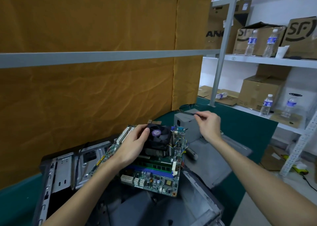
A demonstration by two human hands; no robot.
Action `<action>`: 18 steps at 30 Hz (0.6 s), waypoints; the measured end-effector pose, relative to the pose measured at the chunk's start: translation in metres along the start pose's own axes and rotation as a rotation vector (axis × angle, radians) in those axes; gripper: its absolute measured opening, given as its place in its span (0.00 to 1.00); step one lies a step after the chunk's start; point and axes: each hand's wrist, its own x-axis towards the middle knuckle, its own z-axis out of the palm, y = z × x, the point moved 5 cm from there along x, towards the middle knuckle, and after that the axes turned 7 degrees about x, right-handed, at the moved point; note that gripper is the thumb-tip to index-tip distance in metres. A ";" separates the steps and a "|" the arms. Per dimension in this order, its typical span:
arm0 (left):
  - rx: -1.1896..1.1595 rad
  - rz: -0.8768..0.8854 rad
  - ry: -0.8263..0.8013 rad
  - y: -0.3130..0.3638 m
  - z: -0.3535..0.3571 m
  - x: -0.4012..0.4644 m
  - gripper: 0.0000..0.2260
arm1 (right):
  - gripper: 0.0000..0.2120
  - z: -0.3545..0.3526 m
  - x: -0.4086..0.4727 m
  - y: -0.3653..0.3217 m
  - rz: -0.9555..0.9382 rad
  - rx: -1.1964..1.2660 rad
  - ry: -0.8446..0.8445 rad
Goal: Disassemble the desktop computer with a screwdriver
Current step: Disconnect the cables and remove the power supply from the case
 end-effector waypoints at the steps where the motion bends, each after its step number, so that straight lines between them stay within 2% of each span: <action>1: -0.007 -0.007 0.001 -0.002 0.000 -0.002 0.16 | 0.07 0.009 0.007 0.007 -0.037 -0.061 -0.042; 5: -0.025 -0.021 -0.001 -0.004 0.000 -0.005 0.18 | 0.10 0.033 0.026 0.028 -0.123 -0.258 -0.163; 10: -0.017 -0.012 -0.003 -0.005 -0.001 -0.005 0.21 | 0.15 0.049 0.022 0.055 -0.071 -0.451 -0.356; 14: -0.009 -0.018 -0.015 -0.001 -0.001 -0.008 0.15 | 0.21 0.044 0.013 0.055 -0.022 -0.455 -0.399; 16: 0.009 -0.011 -0.050 0.003 -0.003 -0.013 0.13 | 0.25 0.035 0.007 0.044 0.027 -0.449 -0.361; 18: 0.044 0.020 -0.094 0.002 -0.008 -0.020 0.21 | 0.25 0.023 -0.006 0.024 0.120 -0.338 -0.251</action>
